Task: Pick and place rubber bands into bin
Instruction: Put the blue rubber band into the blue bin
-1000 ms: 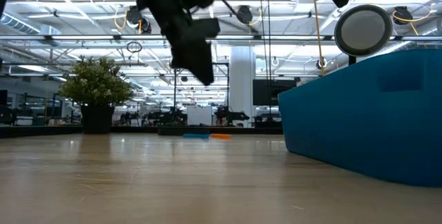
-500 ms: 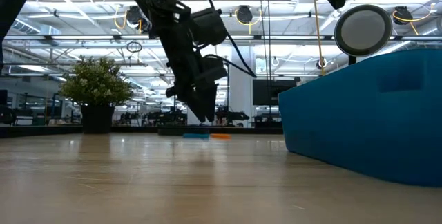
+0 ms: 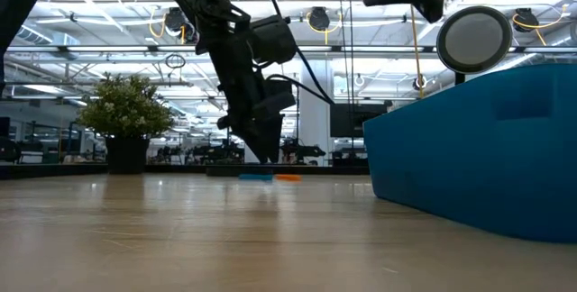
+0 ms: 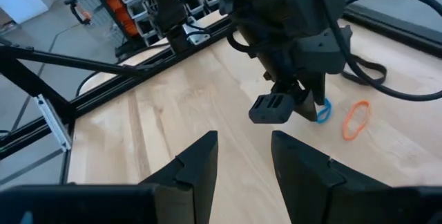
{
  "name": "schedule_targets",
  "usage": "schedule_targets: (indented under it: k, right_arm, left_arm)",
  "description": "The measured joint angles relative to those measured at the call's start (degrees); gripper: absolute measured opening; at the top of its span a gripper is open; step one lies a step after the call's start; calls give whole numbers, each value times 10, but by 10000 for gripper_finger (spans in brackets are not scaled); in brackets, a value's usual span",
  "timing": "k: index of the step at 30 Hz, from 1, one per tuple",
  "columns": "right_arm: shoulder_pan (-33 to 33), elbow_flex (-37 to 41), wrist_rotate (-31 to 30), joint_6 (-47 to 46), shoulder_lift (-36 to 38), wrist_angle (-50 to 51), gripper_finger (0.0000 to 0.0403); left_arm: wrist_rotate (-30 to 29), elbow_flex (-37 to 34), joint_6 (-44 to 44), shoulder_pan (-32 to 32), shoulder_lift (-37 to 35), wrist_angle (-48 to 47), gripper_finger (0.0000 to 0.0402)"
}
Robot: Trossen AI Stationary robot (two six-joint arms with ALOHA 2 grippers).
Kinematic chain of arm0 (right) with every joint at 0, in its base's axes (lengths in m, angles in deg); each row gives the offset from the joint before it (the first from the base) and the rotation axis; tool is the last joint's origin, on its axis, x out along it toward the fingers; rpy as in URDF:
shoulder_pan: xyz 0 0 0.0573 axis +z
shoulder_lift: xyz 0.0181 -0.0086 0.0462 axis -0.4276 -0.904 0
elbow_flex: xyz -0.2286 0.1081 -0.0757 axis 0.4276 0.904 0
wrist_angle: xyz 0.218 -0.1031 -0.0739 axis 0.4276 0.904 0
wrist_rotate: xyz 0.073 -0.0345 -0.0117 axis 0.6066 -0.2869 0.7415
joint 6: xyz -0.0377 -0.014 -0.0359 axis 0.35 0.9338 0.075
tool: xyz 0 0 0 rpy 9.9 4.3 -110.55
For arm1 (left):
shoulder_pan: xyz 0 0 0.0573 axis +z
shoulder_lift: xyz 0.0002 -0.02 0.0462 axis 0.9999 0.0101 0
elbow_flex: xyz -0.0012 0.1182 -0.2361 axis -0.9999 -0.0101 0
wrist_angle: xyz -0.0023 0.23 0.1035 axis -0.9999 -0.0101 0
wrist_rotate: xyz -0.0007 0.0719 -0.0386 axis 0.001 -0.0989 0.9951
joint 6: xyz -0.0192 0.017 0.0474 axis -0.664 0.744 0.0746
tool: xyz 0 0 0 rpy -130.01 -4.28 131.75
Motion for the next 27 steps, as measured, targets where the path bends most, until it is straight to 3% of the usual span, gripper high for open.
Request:
schedule_targets:
  k: [12, 17, 22, 27]
  right_arm:
    - [-11, 0, 5, 6, 0, -2, 130]
    - [-11, 0, 5, 6, 0, -2, 130]
    - [-10, 0, 6, -9, 0, -2, 130]
    - [-10, 0, 6, -10, 0, -2, 130]
  left_arm:
    - [14, 0, 16, 5, 0, 2, 165]
    - [-4, 0, 96, 6, 0, 5, 165]
    - [28, 0, 190, 6, 0, -3, 165]
    - [24, 0, 298, 6, 0, -29, 166]
